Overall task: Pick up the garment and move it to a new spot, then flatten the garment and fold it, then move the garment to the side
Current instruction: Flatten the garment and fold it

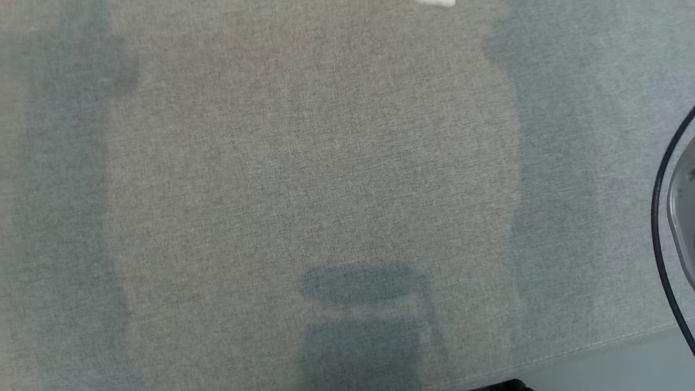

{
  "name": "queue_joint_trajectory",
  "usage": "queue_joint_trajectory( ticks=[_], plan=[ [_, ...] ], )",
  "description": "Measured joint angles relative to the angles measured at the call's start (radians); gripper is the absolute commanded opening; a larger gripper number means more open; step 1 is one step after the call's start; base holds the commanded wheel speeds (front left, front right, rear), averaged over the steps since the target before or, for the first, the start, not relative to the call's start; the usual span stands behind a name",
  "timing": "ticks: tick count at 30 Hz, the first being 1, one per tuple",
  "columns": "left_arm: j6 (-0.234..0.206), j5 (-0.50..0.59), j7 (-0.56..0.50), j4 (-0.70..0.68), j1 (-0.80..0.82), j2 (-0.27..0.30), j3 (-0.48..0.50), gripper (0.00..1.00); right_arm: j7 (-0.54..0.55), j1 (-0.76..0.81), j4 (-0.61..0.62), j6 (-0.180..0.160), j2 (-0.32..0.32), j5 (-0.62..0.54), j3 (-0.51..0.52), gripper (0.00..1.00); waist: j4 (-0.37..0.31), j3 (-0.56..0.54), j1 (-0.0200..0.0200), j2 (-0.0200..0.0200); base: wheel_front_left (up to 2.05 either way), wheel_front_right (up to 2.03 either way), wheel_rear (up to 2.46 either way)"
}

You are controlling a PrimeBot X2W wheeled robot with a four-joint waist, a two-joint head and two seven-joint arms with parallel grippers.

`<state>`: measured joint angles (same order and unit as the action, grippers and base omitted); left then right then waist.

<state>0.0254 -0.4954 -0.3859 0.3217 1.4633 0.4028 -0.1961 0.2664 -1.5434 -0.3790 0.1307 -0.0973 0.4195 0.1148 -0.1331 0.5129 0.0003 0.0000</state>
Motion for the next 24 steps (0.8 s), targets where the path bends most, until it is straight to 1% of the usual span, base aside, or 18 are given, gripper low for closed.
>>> queue_joint_trajectory(
  ticks=[2, 5, 7, 10, 12, 15, 18, 21, 23, 24],
  plan=[
    [0.024, 0.024, 0.088, 0.122, 0.056, -0.012, -0.018, 0.00, -0.061, -0.039, -0.072, 0.000, 0.016, 0.003, 0.002, 0.00, 0.006, 0.038, 0.0001, 0.0000, 0.00, 0.00, 0.00],
    [0.051, 0.041, 0.194, 0.229, 0.058, -0.040, -0.041, 0.00, -0.124, -0.024, -0.129, 0.000, 0.027, 0.030, -0.038, 0.00, 0.014, 0.085, 0.0001, 0.0000, 0.00, 0.00, 0.00],
    [0.073, 0.037, 0.250, 0.285, -0.003, -0.053, -0.063, 0.00, -0.160, 0.054, -0.137, 0.000, 0.027, 0.069, -0.082, 0.00, 0.018, 0.108, 0.0000, 0.0000, 0.00, 0.00, 0.00],
    [0.091, 0.006, 0.314, 0.344, -0.148, -0.052, -0.086, 0.00, -0.208, 0.246, -0.126, 0.000, 0.017, 0.146, -0.150, 0.00, 0.022, 0.112, 0.0000, -0.0001, 0.00, 0.00, 0.00],
    [0.098, -0.026, 0.349, 0.355, -0.265, -0.052, -0.100, 0.00, -0.242, 0.387, -0.089, 0.000, -0.009, 0.203, -0.185, 0.00, 0.022, 0.102, 0.0000, 0.0000, 0.00, 0.00, 0.00],
    [0.103, -0.079, 0.371, 0.309, -0.445, -0.052, -0.132, 0.00, -0.271, 0.588, -0.018, 0.000, -0.067, 0.274, -0.212, 0.00, 0.024, 0.073, -0.0002, 0.0000, 0.00, 0.00, 0.00],
    [0.104, -0.134, 0.376, 0.218, -0.628, -0.050, -0.165, 0.00, -0.300, 0.773, 0.061, 0.000, -0.113, 0.331, -0.225, 0.00, 0.024, 0.030, -0.0003, 0.0000, 0.00, 0.00, 0.00],
    [0.102, -0.179, 0.392, 0.117, -0.851, -0.038, -0.170, 0.00, -0.318, 0.981, 0.127, 0.000, -0.134, 0.384, -0.223, 0.00, 0.024, -0.029, -0.0003, 0.0000, 0.00, 0.00, 0.00],
    [0.073, -0.194, 0.395, 0.034, -0.995, -0.027, -0.168, 0.00, -0.315, 1.113, 0.175, 0.000, -0.141, 0.403, -0.219, 0.00, 0.021, -0.073, -0.0003, 0.0000, 0.00, 0.00, 0.00],
    [0.050, -0.203, 0.395, -0.020, -1.077, -0.021, -0.166, 0.00, -0.309, 1.184, 0.202, 0.000, -0.143, 0.413, -0.215, 0.00, 0.020, -0.099, -0.0004, 0.0000, 0.00, 0.00, 0.00]
  ],
)
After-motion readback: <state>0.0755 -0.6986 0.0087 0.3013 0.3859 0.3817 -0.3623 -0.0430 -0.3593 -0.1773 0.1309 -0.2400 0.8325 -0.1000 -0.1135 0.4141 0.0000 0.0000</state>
